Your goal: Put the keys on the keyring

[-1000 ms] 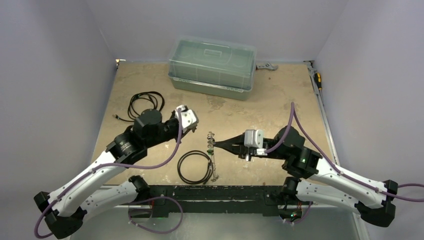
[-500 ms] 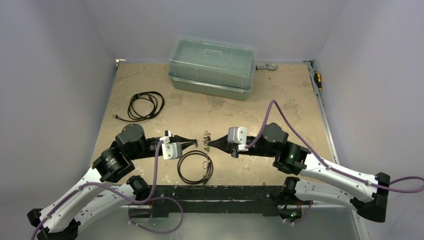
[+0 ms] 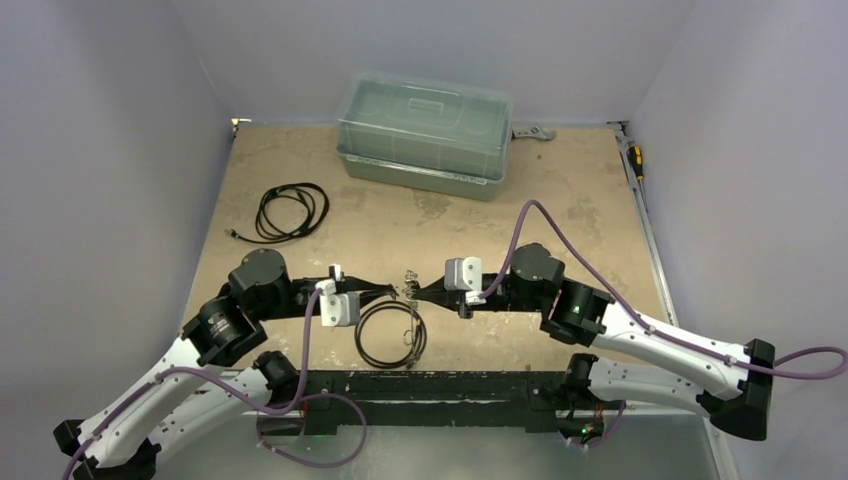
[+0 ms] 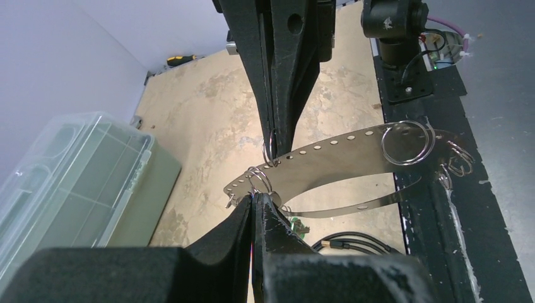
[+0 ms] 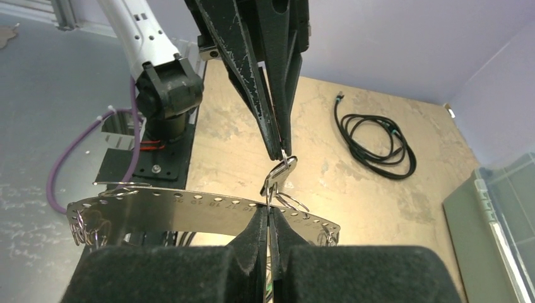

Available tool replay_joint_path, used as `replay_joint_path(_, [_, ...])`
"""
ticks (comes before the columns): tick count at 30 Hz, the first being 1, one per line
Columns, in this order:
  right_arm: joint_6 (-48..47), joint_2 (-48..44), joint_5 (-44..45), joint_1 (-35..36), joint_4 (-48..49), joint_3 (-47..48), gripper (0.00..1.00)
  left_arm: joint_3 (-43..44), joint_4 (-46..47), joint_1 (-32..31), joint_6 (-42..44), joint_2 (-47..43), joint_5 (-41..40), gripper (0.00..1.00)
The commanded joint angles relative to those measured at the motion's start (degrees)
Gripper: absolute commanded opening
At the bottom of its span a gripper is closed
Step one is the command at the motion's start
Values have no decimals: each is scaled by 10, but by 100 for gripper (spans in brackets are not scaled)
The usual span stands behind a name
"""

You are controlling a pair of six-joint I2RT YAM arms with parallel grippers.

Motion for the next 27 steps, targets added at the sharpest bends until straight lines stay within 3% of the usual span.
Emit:
replay_joint_path(1, [-16, 5, -37, 2, -3, 39, 0, 32, -11, -1, 16, 5, 31, 0])
replay_joint_path(9, [-28, 45, -66, 5, -54, 70, 0, 65, -53, -1, 28, 21, 56, 0])
replay_joint_path(27, [-26, 47, -75, 12, -66, 77, 0, 80, -79, -1, 24, 57, 106, 0])
